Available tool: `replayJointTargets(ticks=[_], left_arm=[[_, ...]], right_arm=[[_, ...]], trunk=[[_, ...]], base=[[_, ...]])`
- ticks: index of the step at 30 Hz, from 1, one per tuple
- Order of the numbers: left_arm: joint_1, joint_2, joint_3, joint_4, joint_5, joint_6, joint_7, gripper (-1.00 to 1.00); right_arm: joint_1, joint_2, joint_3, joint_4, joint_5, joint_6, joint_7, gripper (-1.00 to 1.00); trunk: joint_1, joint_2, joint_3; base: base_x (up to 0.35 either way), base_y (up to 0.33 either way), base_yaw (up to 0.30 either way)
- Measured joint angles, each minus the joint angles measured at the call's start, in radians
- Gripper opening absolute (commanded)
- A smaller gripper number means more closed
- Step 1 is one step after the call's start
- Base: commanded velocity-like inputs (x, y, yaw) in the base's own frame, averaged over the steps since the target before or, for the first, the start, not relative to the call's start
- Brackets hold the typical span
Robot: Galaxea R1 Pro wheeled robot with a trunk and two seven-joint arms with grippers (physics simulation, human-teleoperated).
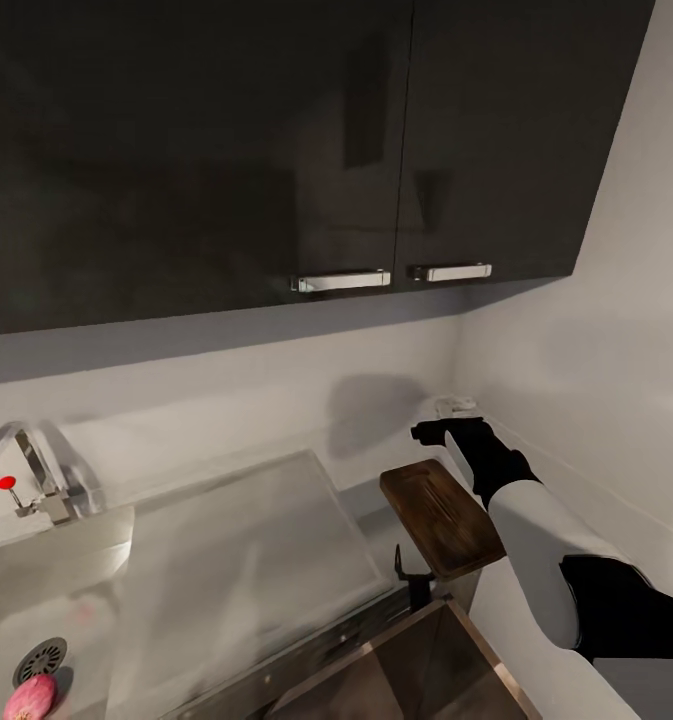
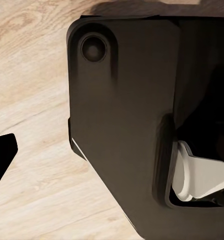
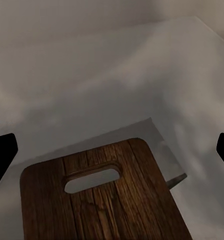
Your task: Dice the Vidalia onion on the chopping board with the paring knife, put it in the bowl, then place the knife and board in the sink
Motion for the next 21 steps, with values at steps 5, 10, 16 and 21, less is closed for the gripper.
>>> replayJointTargets(ticks=[5,10,16,21], left_arm=[[0.0,0.0,0.0,0.0,0.0,0.0,0.0,1.0],[0.0,-0.005,0.0,0.002,0.0,0.0,0.001,1.0],[0.0,-0.006,0.0,0.012,0.0,0.0,0.001,1.0],[0.0,-0.006,0.0,0.027,0.0,0.0,0.0,1.0]], right_arm=[[0.0,-0.005,0.0,0.0,0.001,0.0,0.0,1.0],[0.0,-0.021,0.0,0.003,0.0,0.0,0.0,1.0],[0.0,-0.024,0.0,0.018,-0.001,0.0,0.0,1.0],[0.0,-0.025,0.0,0.031,0.0,0.0,0.0,1.0]], trunk=[[0.0,0.0,0.0],[0.0,0.001,-0.006],[0.0,0.001,-0.016],[0.0,0.001,-0.024]], base=[[0.0,0.0,0.0],[0.0,0.0,0.0],[0.0,0.0,0.0],[0.0,0.0,0.0]])
